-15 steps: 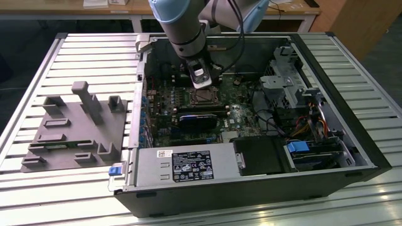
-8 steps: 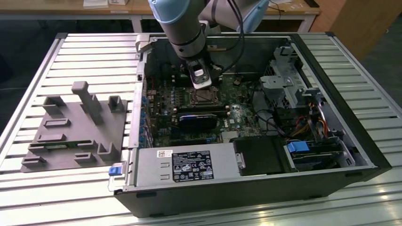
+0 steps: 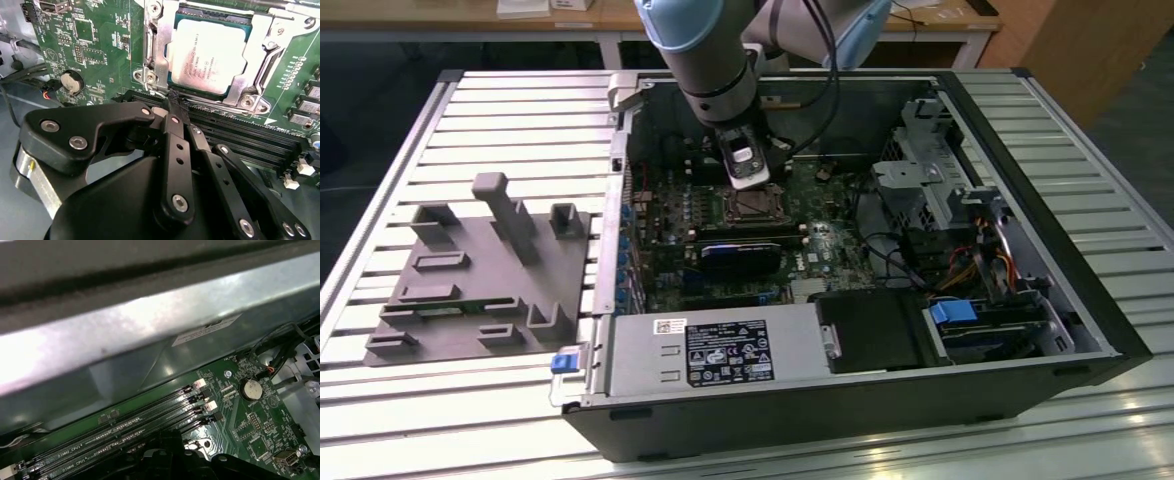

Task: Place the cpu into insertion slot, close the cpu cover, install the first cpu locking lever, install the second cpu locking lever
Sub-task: 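Install the first cpu locking lever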

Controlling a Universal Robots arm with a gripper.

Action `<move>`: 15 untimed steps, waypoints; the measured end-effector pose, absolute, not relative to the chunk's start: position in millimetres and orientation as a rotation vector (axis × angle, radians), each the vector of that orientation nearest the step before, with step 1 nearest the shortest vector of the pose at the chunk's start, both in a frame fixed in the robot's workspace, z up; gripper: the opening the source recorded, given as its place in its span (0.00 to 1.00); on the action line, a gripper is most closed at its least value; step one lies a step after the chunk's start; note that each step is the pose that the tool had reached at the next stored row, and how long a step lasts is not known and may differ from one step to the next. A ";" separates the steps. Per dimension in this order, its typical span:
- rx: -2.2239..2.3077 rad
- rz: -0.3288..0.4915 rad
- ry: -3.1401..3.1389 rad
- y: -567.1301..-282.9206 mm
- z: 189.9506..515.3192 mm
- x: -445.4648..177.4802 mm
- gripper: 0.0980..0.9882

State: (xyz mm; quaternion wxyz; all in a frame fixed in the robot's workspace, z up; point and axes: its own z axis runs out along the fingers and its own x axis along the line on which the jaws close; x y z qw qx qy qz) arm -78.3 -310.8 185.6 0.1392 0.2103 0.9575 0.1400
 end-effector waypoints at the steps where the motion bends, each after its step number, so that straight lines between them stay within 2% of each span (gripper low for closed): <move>1: 0.608 0.405 2.768 -310.8 185.5 -78.3 0.01; 15: 0.608 0.402 2.767 -310.9 198.0 -78.2 0.01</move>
